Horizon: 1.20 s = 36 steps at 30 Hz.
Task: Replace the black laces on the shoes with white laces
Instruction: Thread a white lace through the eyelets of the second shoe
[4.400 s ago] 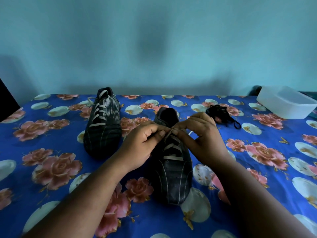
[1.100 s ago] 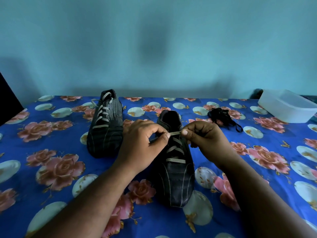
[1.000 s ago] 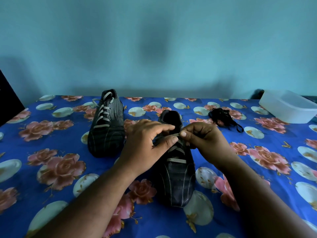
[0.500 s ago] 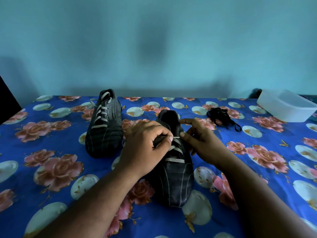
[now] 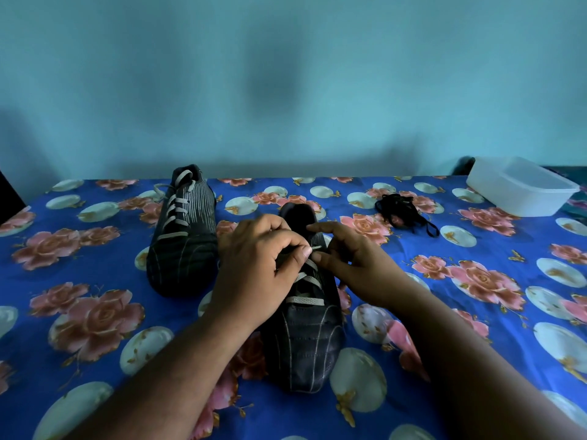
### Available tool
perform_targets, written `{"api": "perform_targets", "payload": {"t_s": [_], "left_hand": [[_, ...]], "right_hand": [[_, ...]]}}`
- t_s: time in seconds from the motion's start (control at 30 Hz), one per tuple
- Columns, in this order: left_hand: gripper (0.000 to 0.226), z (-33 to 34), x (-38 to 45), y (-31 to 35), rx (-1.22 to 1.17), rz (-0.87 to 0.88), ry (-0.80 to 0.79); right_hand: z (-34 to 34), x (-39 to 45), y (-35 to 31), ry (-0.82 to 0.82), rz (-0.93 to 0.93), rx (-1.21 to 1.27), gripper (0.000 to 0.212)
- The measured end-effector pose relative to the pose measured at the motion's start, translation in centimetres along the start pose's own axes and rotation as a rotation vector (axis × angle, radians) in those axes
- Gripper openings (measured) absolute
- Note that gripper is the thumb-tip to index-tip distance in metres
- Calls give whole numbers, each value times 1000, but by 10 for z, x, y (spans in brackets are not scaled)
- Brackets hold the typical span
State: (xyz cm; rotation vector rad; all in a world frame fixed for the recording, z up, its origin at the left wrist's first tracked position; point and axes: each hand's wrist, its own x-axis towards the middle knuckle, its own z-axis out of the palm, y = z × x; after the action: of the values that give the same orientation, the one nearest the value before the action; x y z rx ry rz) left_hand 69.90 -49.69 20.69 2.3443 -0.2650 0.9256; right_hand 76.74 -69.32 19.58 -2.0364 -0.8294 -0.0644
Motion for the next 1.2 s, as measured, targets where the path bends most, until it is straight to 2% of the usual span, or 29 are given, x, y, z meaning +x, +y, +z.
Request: {"api": "perform_targets", "payload": {"t_s": [0.1, 0.5, 0.63, 0.83, 1.07, 1.2], "left_hand": [[15, 1, 0, -1, 62, 9, -7], [14, 12, 2, 11, 258, -52, -14], [1, 10, 2, 10, 304, -62, -75], [10, 9, 4, 12, 403, -37, -180], [11, 6, 4, 7, 398, 1, -243], [12, 8, 4, -1, 246, -67, -272]], "right_hand": [[0, 1, 1, -10, -34, 6, 41], [-7, 3, 3, -79, 84, 397, 18], [-7, 3, 2, -99, 89, 471, 15], [-7, 2, 5, -105, 102, 505, 12], [-4, 2, 3, -95, 108, 520, 13], [-3, 2, 2, -55, 114, 512, 25]]}}
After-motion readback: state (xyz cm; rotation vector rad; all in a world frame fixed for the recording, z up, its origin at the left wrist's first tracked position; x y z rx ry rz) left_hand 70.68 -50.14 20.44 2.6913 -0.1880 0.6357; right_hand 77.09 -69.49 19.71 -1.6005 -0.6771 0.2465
